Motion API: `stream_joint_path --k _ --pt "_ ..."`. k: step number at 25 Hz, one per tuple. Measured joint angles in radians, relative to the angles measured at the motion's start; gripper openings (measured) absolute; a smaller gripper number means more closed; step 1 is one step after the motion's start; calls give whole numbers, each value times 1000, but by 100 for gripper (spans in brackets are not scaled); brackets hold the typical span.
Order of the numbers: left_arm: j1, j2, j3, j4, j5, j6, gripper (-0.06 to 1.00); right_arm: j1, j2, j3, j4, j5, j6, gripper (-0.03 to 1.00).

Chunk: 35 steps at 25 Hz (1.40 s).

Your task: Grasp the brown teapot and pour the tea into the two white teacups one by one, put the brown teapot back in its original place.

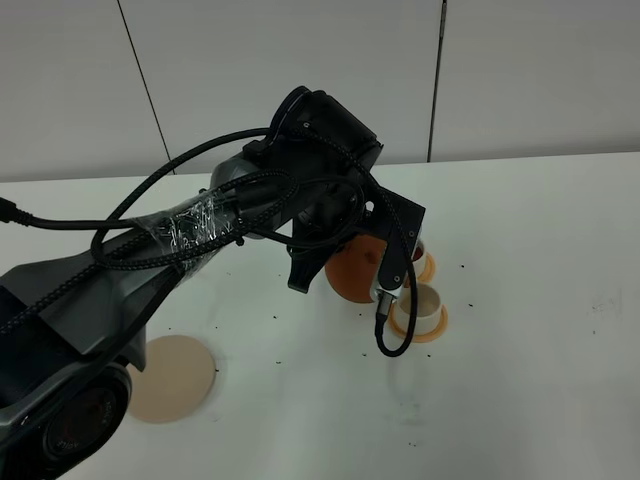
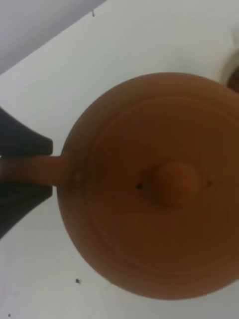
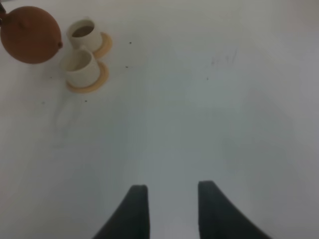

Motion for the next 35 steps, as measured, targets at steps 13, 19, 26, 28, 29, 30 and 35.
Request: stream_joint_path --k 13,19,26,28,29,30,35 --pt "-31 0 0 75 -8 -8 17 0 0 0 0 0 0 24" --pt "-38 26 0 120 1 -25 17 0 0 0 0 0 0 24" --pt "-56 41 0 189 12 -44 17 0 0 0 0 0 0 24" --pt "-57 41 0 189 8 -47 17 0 0 0 0 0 0 24" --pt "-58 41 0 191 6 -47 17 0 0 0 0 0 0 24" --pt "-60 41 0 195 0 -48 17 0 0 0 0 0 0 24" --pt "-67 41 0 200 -29 -50 17 0 0 0 0 0 0 24"
